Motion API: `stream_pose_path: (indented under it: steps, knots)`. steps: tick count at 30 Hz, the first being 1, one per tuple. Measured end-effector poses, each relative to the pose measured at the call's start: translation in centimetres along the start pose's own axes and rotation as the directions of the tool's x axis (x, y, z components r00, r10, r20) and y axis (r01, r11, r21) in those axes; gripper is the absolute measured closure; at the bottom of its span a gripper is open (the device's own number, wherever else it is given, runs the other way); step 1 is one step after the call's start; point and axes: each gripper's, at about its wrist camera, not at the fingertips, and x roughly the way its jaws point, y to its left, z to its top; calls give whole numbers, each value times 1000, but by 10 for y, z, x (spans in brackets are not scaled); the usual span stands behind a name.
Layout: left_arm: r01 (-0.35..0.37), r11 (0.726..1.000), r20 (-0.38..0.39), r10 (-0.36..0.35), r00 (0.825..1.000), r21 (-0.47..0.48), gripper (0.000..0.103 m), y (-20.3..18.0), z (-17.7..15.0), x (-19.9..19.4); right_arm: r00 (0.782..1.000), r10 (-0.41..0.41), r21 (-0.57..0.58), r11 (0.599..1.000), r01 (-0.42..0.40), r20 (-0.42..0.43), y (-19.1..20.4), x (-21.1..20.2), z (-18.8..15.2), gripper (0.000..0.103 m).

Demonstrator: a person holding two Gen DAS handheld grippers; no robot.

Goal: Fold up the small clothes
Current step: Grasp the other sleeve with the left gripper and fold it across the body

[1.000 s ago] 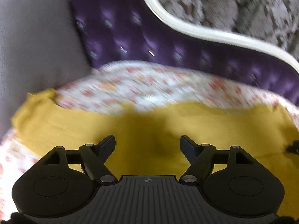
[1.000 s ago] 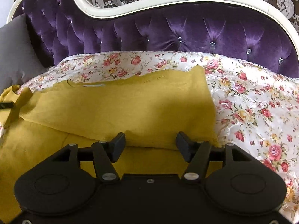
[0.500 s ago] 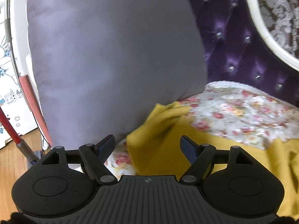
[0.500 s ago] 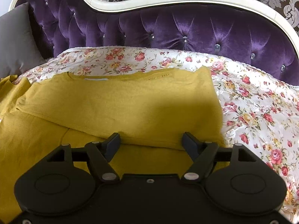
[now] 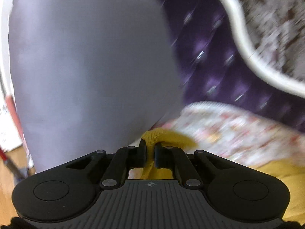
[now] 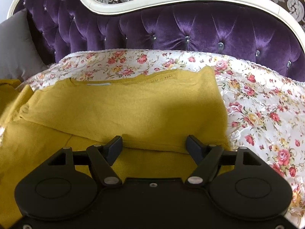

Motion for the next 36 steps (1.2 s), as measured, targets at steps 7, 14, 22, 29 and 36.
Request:
stream_pose_path:
  steps: [7,14,22,29,36]
  knots:
    - [230,966,177,-249,952,119,97,-107,48,-92,999,50,40,998,-50,10,-7,-14,-1,31]
    - [470,850,84,-500,862,237,65,-251,10,-104,999,41,64,997,-43,33,-25,-36,-5,31]
    - [603,744,-169,-581,796,286,13,-316,-79,-95,1000,10,83,996,-13,29,-46,-48,-11,31]
    - [518,799,-149,-497,855,305,11,-270,-98,-105,997,52,53,997,-55,52,-34,-40,0,31]
    - [332,924,-168,-302,938,191,11,-209,-99,-55,991,99,-12,995,-99,85,0,-13,34,32]
